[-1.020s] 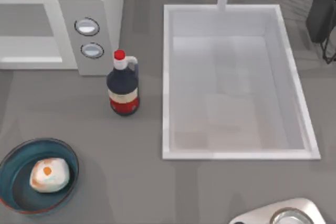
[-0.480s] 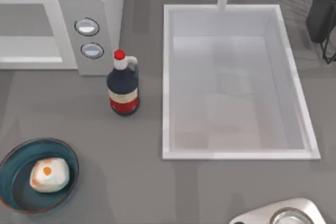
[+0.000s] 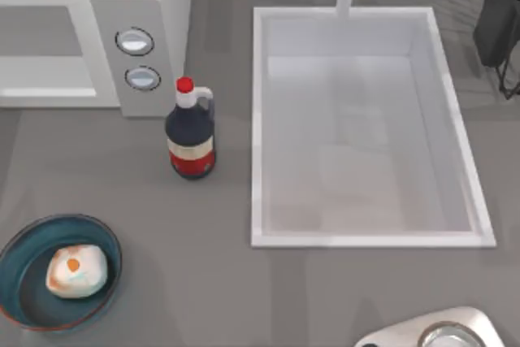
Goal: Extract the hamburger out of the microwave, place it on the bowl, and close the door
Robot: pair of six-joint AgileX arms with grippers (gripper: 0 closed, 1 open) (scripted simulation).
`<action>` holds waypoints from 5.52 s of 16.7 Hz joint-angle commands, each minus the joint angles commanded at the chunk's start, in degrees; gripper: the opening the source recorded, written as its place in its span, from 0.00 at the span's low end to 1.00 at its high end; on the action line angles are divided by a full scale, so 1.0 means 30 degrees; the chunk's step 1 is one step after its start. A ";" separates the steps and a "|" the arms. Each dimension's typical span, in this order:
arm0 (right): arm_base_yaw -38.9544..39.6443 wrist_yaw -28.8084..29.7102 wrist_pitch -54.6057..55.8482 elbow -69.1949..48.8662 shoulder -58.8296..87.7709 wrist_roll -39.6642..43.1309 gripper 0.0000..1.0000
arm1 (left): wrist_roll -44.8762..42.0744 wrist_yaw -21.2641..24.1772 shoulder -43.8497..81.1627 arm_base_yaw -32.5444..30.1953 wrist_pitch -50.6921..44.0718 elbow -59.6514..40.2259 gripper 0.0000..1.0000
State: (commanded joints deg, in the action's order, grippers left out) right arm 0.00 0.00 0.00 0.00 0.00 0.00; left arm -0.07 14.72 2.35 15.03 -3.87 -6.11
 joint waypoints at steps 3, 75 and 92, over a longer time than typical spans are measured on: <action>0.0000 0.0000 0.0000 0.0000 0.0000 0.0000 1.00 | -0.0595 0.0411 0.0629 0.0565 -0.0268 -0.0622 0.00; 0.0000 0.0000 0.0000 0.0000 0.0000 0.0000 1.00 | -0.7845 0.2408 2.2413 0.5080 -0.0513 -0.6366 0.00; 0.0000 0.0000 0.0000 0.0000 0.0000 0.0000 1.00 | -0.0878 -0.5180 1.9074 -0.4326 -0.0641 -0.5244 0.00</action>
State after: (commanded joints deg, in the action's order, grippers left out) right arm 0.00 0.00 0.00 0.00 0.00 0.00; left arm -2.71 -0.82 59.57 2.05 -5.79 -21.84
